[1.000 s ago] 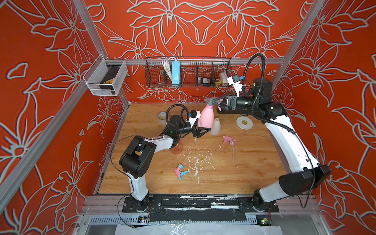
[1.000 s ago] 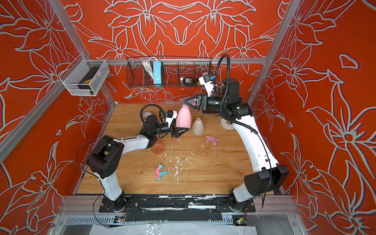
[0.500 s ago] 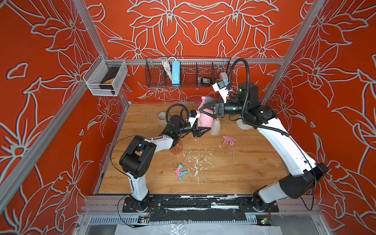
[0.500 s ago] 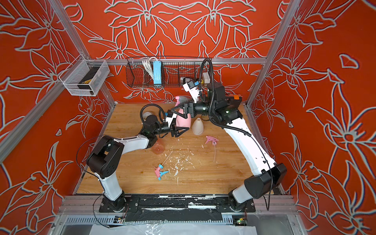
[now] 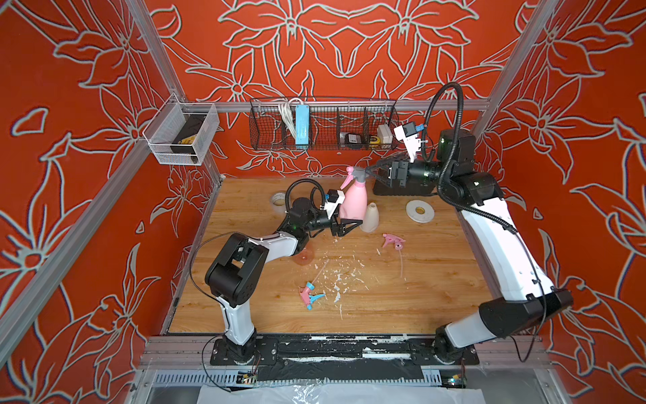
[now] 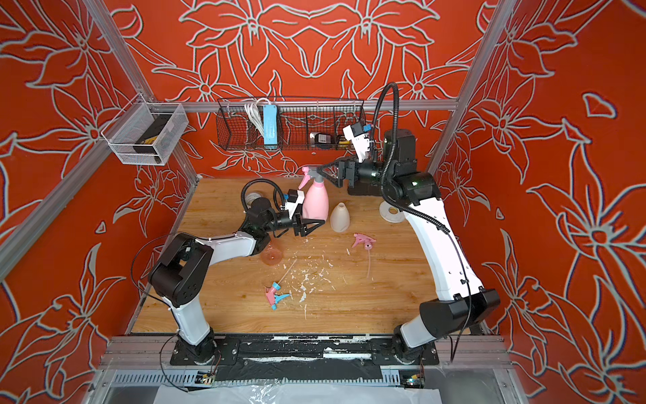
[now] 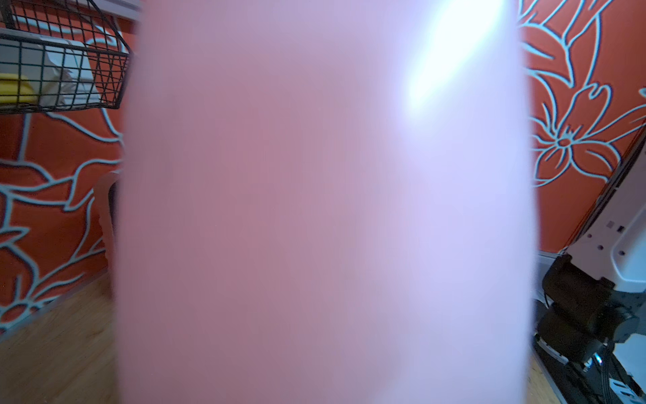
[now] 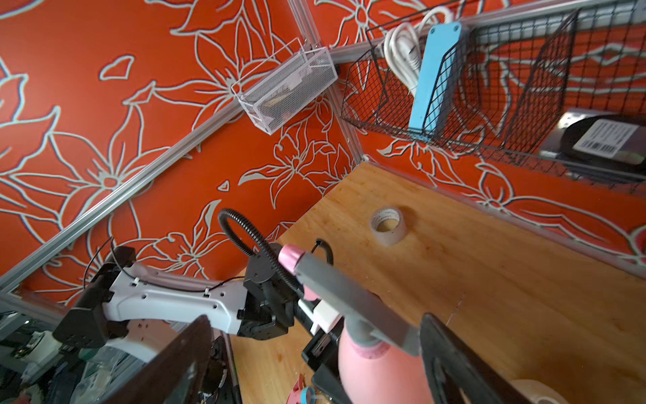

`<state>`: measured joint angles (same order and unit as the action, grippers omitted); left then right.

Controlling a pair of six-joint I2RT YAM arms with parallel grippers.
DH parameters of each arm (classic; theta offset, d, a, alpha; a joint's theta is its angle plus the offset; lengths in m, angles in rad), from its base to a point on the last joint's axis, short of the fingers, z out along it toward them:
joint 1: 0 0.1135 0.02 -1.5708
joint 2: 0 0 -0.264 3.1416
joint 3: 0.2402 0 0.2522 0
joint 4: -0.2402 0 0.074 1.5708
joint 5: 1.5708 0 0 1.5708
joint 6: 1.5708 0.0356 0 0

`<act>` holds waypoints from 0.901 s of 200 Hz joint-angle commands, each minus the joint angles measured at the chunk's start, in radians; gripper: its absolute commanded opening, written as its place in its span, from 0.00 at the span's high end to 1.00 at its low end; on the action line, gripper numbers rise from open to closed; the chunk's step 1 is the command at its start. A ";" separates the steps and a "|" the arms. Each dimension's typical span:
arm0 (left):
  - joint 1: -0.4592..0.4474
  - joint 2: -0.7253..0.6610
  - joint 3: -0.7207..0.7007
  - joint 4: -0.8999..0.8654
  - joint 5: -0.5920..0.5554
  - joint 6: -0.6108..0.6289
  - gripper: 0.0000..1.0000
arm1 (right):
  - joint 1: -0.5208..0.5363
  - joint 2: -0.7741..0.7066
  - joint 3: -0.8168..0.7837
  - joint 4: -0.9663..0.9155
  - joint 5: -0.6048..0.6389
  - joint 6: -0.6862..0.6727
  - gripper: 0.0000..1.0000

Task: Attach spray nozzles to spray bottles
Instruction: Screw the spray nozzle on the spray bottle.

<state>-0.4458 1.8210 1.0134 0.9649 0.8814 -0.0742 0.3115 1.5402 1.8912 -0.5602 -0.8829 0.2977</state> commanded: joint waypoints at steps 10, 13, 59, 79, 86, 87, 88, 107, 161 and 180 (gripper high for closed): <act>-0.002 -0.025 0.013 -0.015 0.035 0.027 0.52 | 0.006 0.125 0.103 -0.033 -0.050 -0.024 0.11; -0.001 -0.025 0.013 -0.016 0.036 0.027 0.53 | 0.006 0.133 0.109 -0.036 -0.059 -0.021 0.12; -0.002 -0.025 0.007 0.015 0.021 0.014 0.53 | 0.015 0.083 0.008 0.012 -0.143 0.005 0.17; -0.002 -0.020 0.010 0.013 0.016 0.016 0.53 | 0.017 0.031 -0.057 0.031 -0.144 0.007 0.20; -0.001 -0.017 0.011 0.013 0.013 0.017 0.53 | 0.018 0.009 -0.081 0.040 -0.137 0.010 0.22; -0.002 -0.017 0.011 0.012 0.011 0.017 0.53 | 0.018 0.007 -0.085 0.042 -0.136 0.009 0.22; -0.002 -0.017 0.012 0.011 0.011 0.018 0.53 | 0.018 0.003 -0.088 0.043 -0.136 0.009 0.22; -0.002 -0.014 0.013 0.007 0.002 0.022 0.53 | 0.021 -0.041 -0.136 0.054 -0.127 0.008 0.27; -0.005 -0.006 0.020 0.008 -0.006 0.004 0.53 | 0.043 -0.061 -0.129 -0.015 -0.049 -0.051 0.38; -0.005 -0.012 0.022 -0.004 -0.008 0.012 0.52 | 0.046 -0.057 -0.094 -0.087 0.082 -0.094 0.37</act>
<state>-0.4461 1.8210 1.0134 0.9428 0.8742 -0.0708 0.3504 1.4792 1.7546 -0.5701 -0.9405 0.2722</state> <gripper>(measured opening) 0.732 0.621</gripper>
